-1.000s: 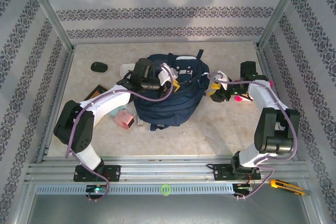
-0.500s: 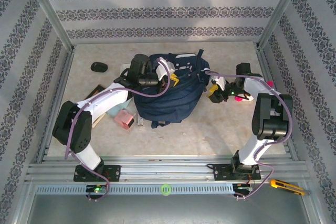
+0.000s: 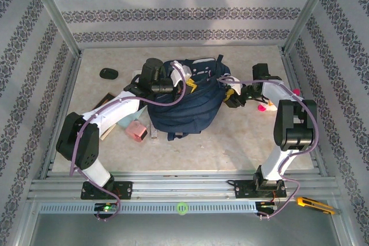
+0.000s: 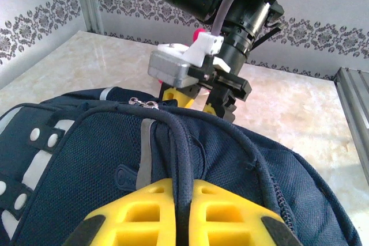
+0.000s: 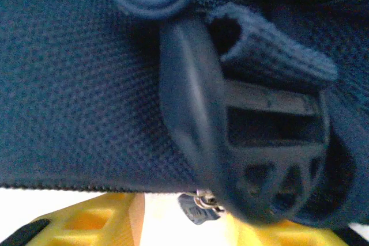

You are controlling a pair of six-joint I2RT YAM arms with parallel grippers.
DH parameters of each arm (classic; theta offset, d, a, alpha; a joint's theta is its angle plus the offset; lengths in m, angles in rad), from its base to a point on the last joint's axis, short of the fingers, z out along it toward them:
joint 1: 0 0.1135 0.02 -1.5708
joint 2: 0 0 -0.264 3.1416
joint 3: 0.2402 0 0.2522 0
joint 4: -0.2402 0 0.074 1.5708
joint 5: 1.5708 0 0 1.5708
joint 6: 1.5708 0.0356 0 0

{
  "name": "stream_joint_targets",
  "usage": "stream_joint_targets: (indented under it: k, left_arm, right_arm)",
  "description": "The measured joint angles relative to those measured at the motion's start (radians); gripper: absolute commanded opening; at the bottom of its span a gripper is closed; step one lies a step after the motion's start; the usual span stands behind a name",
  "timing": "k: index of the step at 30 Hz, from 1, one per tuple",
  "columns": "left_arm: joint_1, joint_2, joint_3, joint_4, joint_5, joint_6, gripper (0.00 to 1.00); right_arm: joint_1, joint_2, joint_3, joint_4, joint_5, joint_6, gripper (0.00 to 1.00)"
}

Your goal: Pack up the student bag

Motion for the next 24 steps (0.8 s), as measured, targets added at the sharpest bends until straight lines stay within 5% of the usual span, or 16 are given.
stream_joint_targets:
  k: [7,24]
  left_arm:
    - [0.0,0.0,0.0,0.011,-0.009,-0.012,0.0]
    - [0.0,-0.032,0.0,0.013,-0.114,0.014,0.0]
  right_arm:
    - [0.0,0.005,0.023,0.008,0.007,0.024,0.0]
    - [-0.019,-0.064,0.023,0.016,-0.164,0.18,0.0]
